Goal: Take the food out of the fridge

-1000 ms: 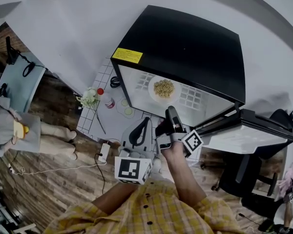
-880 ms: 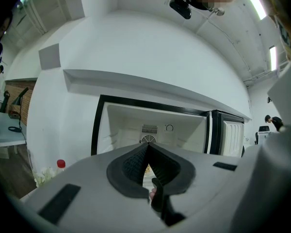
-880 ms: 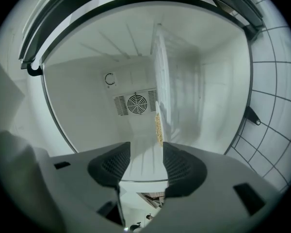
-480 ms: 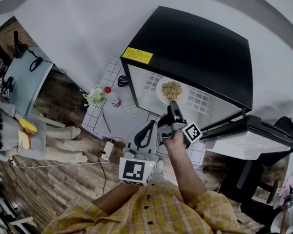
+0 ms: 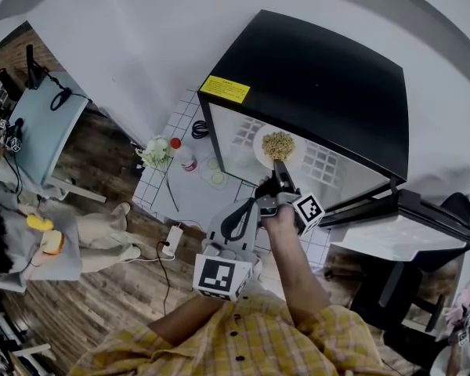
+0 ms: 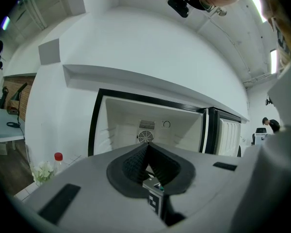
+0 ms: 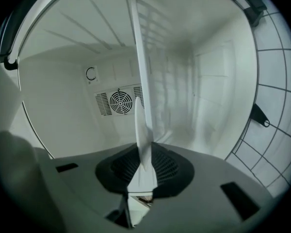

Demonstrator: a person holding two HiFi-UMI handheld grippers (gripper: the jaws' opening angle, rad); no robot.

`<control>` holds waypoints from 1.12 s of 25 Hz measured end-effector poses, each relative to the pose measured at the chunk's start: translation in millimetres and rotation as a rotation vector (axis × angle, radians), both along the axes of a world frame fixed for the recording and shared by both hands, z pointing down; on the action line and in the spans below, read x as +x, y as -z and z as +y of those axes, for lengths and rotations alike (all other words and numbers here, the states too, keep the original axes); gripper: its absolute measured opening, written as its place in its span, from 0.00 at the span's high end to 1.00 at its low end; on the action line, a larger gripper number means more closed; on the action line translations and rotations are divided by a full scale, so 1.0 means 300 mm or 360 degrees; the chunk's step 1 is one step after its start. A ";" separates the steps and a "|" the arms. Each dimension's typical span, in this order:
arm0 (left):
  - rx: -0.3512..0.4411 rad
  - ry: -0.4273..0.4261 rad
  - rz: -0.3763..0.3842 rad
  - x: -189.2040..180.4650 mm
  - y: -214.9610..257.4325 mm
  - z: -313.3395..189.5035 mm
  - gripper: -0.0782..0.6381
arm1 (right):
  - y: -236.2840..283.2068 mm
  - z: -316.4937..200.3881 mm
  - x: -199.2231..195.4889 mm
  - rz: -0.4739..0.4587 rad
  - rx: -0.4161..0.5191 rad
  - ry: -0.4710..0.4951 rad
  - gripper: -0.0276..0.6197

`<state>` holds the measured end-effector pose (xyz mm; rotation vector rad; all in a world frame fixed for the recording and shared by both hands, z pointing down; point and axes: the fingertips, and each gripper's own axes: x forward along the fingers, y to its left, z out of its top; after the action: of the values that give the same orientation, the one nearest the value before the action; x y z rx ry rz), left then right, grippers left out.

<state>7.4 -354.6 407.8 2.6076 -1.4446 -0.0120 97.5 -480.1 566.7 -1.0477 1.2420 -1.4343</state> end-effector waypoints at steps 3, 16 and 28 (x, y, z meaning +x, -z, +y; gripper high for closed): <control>-0.0040 -0.0018 0.0011 0.014 -0.015 0.020 0.88 | 0.004 -0.001 -0.001 0.0026 -0.0018 0.0020 0.90; 0.0008 -0.0024 -0.0002 0.026 -0.003 0.052 0.88 | 0.074 0.105 -0.010 0.0115 -0.0030 0.0148 0.93; 0.0019 0.0036 0.0013 -0.032 0.012 0.097 0.88 | 0.231 0.342 -0.069 0.0166 0.0069 0.0270 0.93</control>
<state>-2.3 -325.6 404.2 2.5974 -1.4761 -0.0346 76.7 -377.5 497.3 -1.0188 1.4603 -1.4888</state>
